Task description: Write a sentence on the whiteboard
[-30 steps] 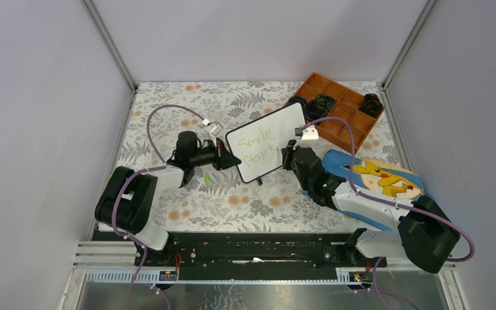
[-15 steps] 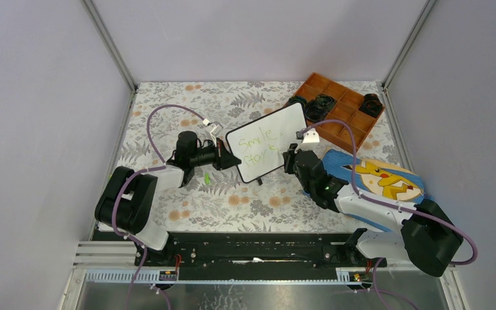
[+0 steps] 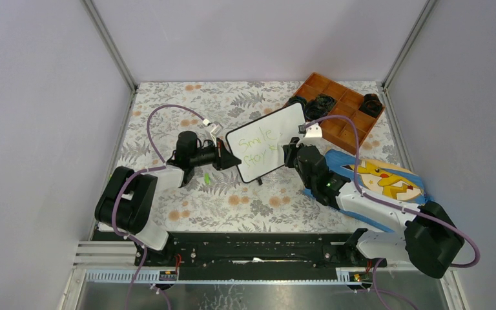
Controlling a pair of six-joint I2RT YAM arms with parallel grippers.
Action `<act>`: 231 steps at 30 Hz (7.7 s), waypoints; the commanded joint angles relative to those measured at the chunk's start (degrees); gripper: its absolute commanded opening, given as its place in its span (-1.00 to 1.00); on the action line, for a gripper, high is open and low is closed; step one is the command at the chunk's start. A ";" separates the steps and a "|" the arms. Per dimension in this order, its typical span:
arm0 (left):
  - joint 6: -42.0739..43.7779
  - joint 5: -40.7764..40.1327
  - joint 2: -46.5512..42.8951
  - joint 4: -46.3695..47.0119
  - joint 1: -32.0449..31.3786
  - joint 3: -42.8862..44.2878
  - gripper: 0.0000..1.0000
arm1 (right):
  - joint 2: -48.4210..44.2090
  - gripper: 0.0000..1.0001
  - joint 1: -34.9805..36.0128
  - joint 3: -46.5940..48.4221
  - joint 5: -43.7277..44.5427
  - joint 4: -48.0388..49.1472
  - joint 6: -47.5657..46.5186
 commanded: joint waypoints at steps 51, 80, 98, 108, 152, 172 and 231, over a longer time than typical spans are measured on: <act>4.22 -4.40 1.67 -7.09 -1.40 -0.63 -1.00 | 2.47 -1.00 -2.16 2.42 0.55 -0.75 1.17; 4.32 -4.39 1.69 -7.27 -1.50 -0.62 -1.00 | 3.91 -1.00 -3.96 4.34 2.21 -1.29 0.14; 4.41 -4.51 1.58 -7.34 -1.66 -0.63 -1.00 | 2.62 -1.00 -3.97 1.35 1.42 -3.58 1.87; 4.41 -4.59 1.75 -7.43 -1.69 -0.57 -1.00 | 2.35 -1.00 -4.01 0.95 0.77 -4.51 2.42; 4.76 -4.92 1.63 -7.87 -1.94 -0.55 -1.00 | 3.28 -1.00 -6.28 7.42 6.54 1.03 1.46; 4.67 -4.93 1.42 -7.87 -2.03 -0.45 -1.00 | 3.26 -1.00 -6.65 4.18 6.07 -3.17 3.44; 5.20 -5.45 0.67 -8.40 -2.55 -0.52 -1.00 | 3.33 -1.00 -8.89 3.43 0.62 5.29 5.41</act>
